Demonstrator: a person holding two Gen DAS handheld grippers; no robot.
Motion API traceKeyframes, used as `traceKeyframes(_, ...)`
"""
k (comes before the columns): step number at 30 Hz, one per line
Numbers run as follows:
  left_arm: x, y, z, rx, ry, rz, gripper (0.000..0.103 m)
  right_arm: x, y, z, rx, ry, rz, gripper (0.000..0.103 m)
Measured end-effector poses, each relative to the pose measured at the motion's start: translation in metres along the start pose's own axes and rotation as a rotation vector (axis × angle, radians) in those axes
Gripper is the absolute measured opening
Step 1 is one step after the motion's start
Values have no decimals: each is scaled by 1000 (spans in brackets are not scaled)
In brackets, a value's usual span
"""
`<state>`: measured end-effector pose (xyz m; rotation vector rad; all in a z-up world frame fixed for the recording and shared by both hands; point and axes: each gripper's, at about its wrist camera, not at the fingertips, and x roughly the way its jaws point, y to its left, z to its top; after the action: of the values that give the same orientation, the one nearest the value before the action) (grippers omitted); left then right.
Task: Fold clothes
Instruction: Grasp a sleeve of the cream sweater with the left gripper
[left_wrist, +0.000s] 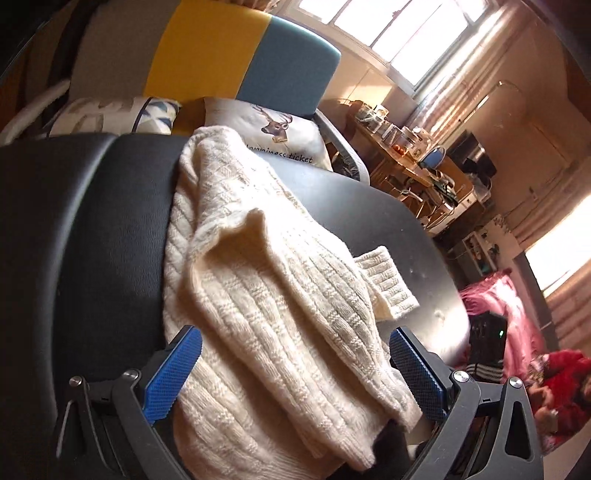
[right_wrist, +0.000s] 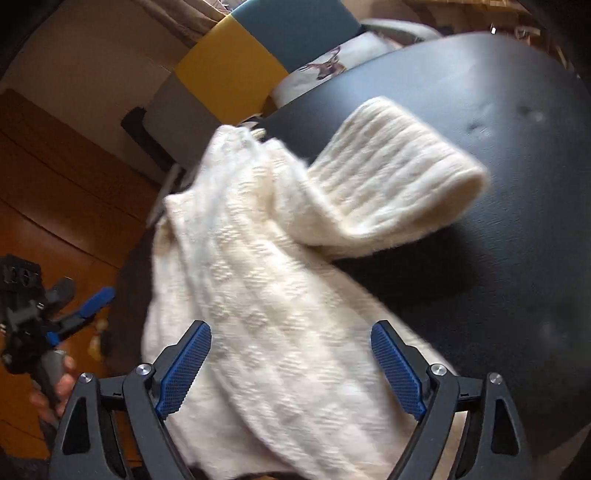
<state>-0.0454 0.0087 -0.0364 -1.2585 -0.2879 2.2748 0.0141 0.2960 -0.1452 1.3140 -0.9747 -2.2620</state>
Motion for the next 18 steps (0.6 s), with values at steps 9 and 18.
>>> traceKeyframes(9, 26, -49, 36, 169, 61, 27, 102, -7, 27, -17, -114, 57, 156, 92)
traceKeyframes(18, 104, -146, 1, 449, 247, 47, 87, -61, -23, -39, -25, -12, 29, 92)
